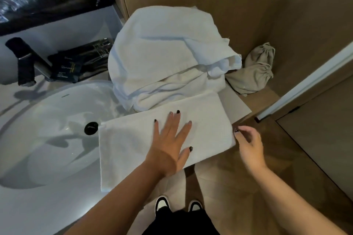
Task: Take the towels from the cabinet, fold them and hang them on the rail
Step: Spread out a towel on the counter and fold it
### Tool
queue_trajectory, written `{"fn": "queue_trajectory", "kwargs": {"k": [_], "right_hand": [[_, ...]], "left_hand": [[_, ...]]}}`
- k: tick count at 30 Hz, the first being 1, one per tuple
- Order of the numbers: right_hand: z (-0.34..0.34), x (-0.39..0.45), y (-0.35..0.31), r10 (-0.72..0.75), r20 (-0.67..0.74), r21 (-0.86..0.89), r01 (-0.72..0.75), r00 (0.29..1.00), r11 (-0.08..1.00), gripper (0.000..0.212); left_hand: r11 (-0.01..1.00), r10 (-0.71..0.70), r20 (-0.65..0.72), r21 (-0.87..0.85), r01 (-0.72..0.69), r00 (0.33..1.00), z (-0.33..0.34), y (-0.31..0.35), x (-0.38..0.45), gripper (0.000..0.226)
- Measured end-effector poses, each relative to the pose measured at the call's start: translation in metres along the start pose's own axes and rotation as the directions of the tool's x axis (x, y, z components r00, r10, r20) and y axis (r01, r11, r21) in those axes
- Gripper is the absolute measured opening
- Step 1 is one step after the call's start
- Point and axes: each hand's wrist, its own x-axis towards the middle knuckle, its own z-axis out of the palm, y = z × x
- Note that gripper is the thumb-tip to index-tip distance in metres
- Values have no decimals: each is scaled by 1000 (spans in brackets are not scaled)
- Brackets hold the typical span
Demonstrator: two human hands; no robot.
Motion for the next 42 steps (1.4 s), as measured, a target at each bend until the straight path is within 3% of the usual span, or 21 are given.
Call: {"fn": "queue_trajectory", "kwargs": {"k": [2, 4, 6, 8, 11, 13, 16, 19, 24, 28, 36, 38, 42], "right_hand": [[4, -4, 6, 158, 157, 146, -181, 975, 973, 1], [8, -8, 10, 221, 277, 242, -290, 935, 926, 7], [8, -10, 11, 247, 335, 273, -344, 909, 898, 12], [6, -10, 11, 270, 339, 259, -366, 901, 894, 13], [0, -7, 11, 281, 167, 228, -315, 945, 922, 32], [1, -8, 8, 320, 89, 352, -330, 943, 876, 33], [9, -17, 1, 410, 183, 572, -436, 893, 695, 23], [16, -25, 0, 406, 288, 440, -496, 867, 749, 27], [17, -27, -22, 256, 78, 421, -264, 964, 868, 26], [4, -27, -43, 78, 112, 321, -110, 991, 941, 21], [-5, -22, -54, -9, 93, 217, -12, 996, 976, 32], [-9, -20, -54, -64, 151, 180, 36, 986, 983, 37], [-27, -9, -50, -123, 411, 0, 135, 903, 991, 41]], "left_hand": [[997, 69, 85, 14, -71, 994, -2, 13, 23, 71], [998, 28, 169, 56, -38, 985, 1, 21, 39, 73], [993, 25, 101, 109, -36, 995, 10, 25, 44, 79], [991, 39, 33, 124, -43, 999, 15, 26, 41, 84], [987, 59, -1, 149, -58, 998, 16, 24, 40, 86], [991, 51, -1, 128, -50, 999, 14, 25, 40, 85], [996, 34, 2, 78, -34, 999, 13, 25, 35, 85], [999, 51, -61, -10, -51, 997, 12, 22, 21, 89], [991, 114, -20, 68, -112, 993, 18, 38, -15, 109], [993, 85, -61, 86, -79, 995, 22, 40, -29, 116], [993, 106, -120, 69, -98, 987, 16, -4, -54, 85], [993, 116, -129, 53, -110, 985, 15, -14, -64, 78], [1000, 20, -45, 6, -20, 999, 6, -40, -80, 111]]}}
